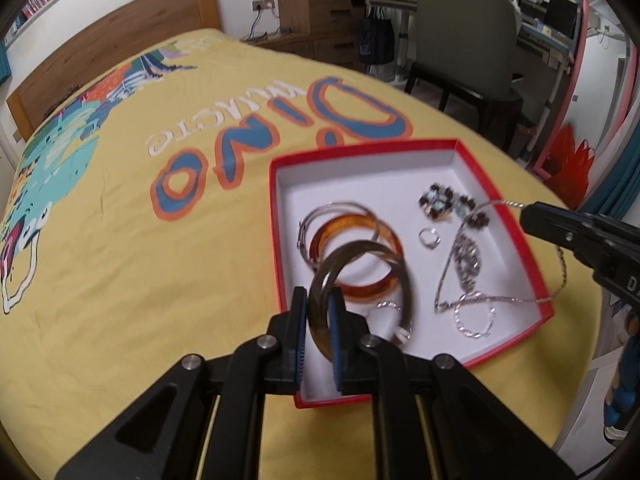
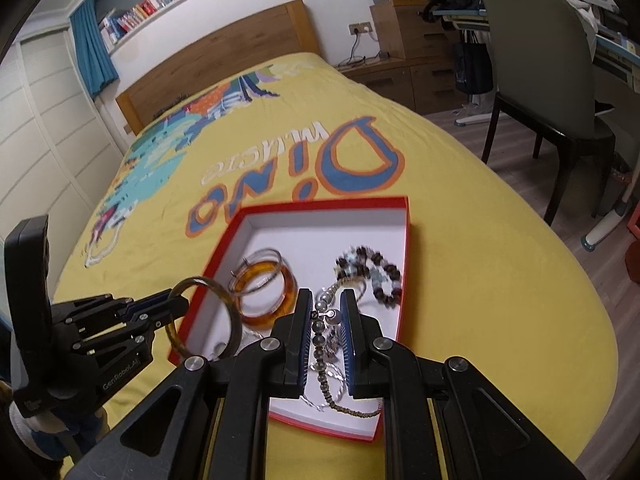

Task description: Organize jewelry

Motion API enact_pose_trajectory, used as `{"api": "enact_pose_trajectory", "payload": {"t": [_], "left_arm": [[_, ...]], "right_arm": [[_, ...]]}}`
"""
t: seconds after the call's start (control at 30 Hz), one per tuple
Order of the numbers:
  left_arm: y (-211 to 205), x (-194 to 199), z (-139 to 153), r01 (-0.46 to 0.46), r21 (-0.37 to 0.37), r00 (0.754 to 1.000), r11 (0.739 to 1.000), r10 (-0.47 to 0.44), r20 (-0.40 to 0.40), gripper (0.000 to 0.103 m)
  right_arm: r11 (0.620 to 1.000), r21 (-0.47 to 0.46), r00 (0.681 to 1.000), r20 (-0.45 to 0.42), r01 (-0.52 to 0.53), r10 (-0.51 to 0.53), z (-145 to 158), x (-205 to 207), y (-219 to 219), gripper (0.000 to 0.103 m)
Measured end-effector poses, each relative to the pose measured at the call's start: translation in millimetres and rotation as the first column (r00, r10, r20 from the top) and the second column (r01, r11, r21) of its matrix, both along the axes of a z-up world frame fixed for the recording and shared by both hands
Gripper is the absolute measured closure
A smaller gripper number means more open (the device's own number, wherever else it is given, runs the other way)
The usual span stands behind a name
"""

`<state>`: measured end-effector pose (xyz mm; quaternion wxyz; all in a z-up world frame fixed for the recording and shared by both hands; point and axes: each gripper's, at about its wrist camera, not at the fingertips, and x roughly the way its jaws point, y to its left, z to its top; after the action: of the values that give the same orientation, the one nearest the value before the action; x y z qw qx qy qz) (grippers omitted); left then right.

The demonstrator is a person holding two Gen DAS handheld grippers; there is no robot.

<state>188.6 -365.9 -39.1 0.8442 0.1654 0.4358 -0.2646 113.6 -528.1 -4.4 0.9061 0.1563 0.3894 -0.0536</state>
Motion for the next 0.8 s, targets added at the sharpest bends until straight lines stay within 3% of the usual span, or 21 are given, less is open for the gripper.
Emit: {"api": "enact_pose_trajectory", "payload": {"t": [0.2, 0.4, 0.57, 0.7, 0.8], "left_arm": [[-2, 1, -17, -0.003, 0.033, 1.0, 0.999, 0.003, -0.016, 0.091], [2, 4, -21, -0.021, 0.011, 0.999, 1.0, 0.021, -0.049, 0.091], [8, 2, -14, -0.034, -0.018, 0.998, 0.999, 0.033, -0.054, 0.085], [17, -7, -3, -0.05, -0.038, 0.998, 0.998, 0.048, -0.033, 0.069], [26, -14, 5, -0.06, -0.053, 0.998, 0.997, 0.059, -0.025, 0.067]], "right_arm": [[1.0, 0.014, 0.999, -0.044, 0.01, -0.01, -22, -1, -1, 0.089], [1.0, 0.016, 0.997, -0.075, 0.013, -0.012, -33, -3, -2, 0.088], [1.0, 0.008, 0.996, -0.087, 0.026, -0.025, -35, -10, -2, 0.088], [1.0, 0.001, 0.995, -0.096, 0.031, -0.031, -34, -15, -1, 0.076], [0.999, -0.002, 0.995, -0.096, 0.033, -0.033, -32, -20, 2, 0.074]]}}
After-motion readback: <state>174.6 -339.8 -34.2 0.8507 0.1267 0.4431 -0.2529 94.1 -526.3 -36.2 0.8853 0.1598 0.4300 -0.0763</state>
